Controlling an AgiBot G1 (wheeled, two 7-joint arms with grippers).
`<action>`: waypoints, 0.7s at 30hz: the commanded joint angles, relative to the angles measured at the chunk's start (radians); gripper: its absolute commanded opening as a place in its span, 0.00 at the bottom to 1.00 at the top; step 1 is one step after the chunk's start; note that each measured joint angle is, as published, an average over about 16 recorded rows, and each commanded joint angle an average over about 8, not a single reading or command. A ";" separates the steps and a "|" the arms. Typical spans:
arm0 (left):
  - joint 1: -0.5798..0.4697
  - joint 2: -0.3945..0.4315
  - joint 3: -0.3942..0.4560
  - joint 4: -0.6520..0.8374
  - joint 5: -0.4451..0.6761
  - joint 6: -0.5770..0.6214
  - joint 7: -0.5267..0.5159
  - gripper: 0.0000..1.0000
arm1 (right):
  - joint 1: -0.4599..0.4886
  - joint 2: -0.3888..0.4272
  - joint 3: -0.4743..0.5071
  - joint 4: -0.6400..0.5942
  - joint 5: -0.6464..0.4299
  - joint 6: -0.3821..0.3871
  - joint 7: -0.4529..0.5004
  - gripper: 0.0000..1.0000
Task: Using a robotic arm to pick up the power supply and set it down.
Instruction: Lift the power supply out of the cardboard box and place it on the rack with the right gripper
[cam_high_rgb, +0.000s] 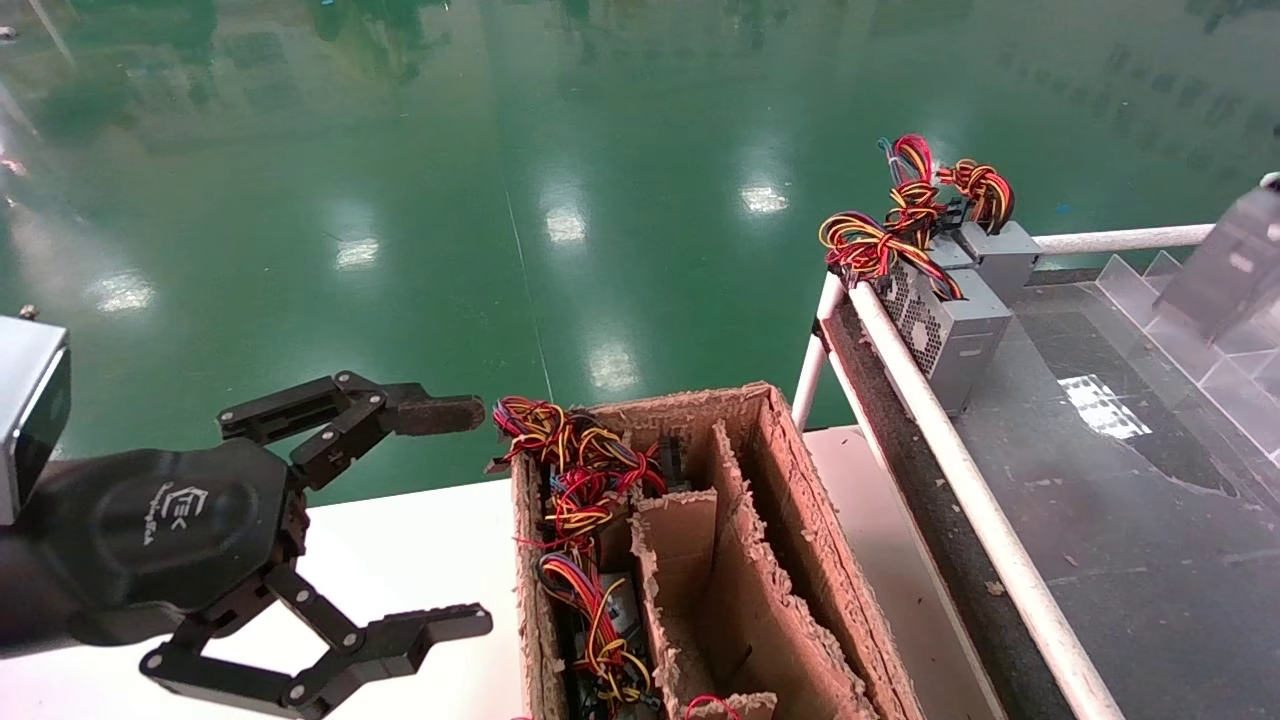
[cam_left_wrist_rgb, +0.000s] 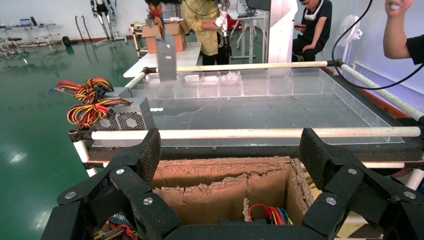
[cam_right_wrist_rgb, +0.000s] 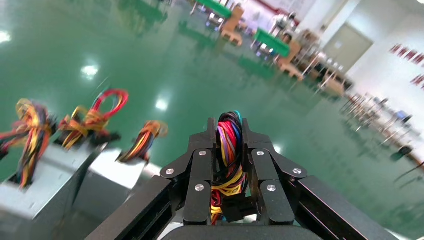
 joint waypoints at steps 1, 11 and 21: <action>0.000 0.000 0.000 0.000 0.000 0.000 0.000 1.00 | -0.011 0.010 -0.002 -0.017 -0.003 -0.006 -0.001 0.00; 0.000 0.000 0.000 0.000 0.000 0.000 0.000 1.00 | -0.072 0.009 0.001 -0.060 -0.002 -0.115 0.052 0.00; 0.000 0.000 0.000 0.000 0.000 0.000 0.000 1.00 | -0.102 -0.025 -0.007 -0.042 -0.015 -0.152 0.062 0.00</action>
